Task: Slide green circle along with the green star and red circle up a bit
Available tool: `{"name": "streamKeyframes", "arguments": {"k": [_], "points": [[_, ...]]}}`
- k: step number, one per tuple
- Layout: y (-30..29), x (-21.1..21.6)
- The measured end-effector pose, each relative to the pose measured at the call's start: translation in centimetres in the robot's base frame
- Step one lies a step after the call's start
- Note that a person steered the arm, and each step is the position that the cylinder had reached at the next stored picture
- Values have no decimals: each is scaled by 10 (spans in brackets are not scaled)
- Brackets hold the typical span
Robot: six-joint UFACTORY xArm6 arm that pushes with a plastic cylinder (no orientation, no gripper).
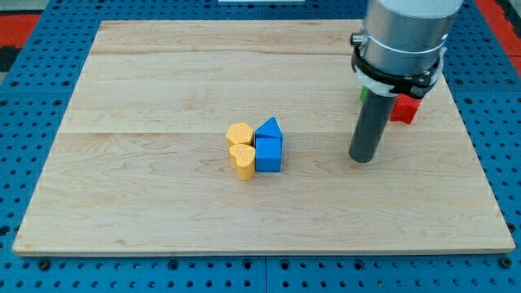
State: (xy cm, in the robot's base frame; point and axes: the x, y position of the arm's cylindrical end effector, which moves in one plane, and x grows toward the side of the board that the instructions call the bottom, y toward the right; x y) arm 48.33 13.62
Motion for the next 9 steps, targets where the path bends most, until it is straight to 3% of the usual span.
{"name": "streamKeyframes", "arguments": {"k": [9], "points": [[10, -90]]}}
